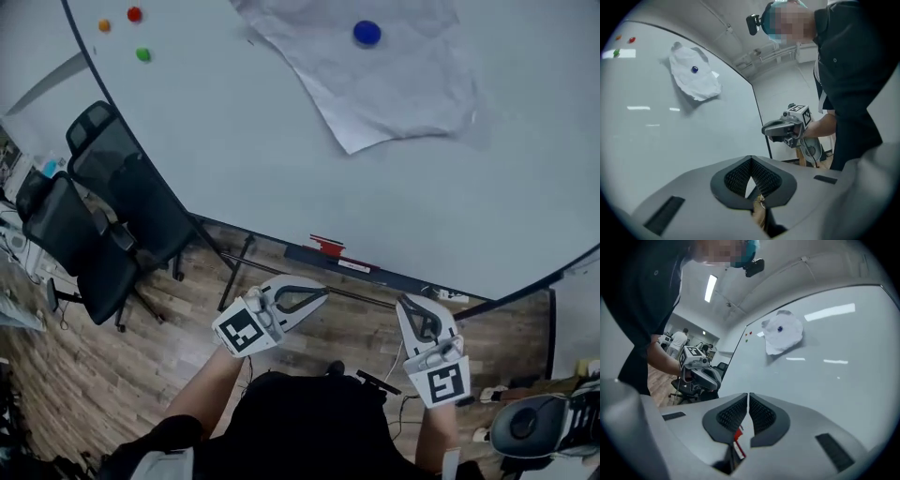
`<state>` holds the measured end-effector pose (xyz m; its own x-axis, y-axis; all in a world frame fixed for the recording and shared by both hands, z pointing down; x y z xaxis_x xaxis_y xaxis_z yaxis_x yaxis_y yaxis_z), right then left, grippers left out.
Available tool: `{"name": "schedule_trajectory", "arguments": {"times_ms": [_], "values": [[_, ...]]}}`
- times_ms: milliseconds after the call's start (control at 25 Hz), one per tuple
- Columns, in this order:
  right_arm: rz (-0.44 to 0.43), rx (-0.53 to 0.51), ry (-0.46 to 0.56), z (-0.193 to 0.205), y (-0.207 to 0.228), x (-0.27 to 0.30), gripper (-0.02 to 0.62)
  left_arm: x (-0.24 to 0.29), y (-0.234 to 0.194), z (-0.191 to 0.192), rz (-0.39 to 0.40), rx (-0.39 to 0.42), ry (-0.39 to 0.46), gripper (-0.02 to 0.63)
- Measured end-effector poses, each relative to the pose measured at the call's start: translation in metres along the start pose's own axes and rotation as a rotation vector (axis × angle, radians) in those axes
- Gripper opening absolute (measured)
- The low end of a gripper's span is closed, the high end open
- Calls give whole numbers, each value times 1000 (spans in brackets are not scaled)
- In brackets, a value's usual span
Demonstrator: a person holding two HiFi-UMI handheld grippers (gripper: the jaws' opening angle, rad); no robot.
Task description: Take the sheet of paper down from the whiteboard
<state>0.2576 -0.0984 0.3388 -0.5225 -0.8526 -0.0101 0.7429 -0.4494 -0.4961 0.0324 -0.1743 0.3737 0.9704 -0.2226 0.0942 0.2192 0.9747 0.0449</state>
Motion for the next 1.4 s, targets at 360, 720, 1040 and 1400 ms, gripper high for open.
{"name": "schedule_trajectory", "arguments": {"times_ms": [360, 720, 1040, 1400], "values": [[72, -103, 124, -77, 116, 23, 25, 36, -18, -136, -147, 340, -93, 9], [313, -392, 233, -165, 154, 39, 31, 24, -50, -258, -330, 722, 15, 11], [372, -348, 146, -171, 163, 62, 133, 22, -84, -316, -451, 824, 102, 58], [392, -242, 139, -165, 169, 80, 133, 40, -105, -333, -501, 891, 27, 128]]}}
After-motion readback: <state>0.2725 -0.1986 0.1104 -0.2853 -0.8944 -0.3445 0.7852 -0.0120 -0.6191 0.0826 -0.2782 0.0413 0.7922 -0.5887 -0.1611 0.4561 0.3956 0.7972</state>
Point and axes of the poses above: the fingertips, and each gripper's own axes: x forward along the fingers, y to its right, z out of its underside, the point moved 8 cm from there along -x, backward along the fingers, and after that the axes turned 13 degrees about -x, right-handed, at the moved point
